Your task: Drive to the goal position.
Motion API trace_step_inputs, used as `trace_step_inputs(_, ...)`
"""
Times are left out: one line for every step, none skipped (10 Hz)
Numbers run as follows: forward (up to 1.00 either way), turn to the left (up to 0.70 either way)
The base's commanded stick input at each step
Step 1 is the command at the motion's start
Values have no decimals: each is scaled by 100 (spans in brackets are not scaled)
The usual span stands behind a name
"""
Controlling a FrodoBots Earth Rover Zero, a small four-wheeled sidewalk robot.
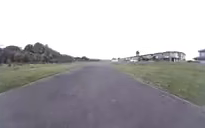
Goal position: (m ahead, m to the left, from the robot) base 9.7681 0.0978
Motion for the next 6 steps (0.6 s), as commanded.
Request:
trace_step_inputs(70,0)
trace_step_inputs(70,0)
trace_step_inputs(70,0)
trace_step_inputs(70,7)
trace_step_inputs(70,17)
trace_step_inputs(70,26)
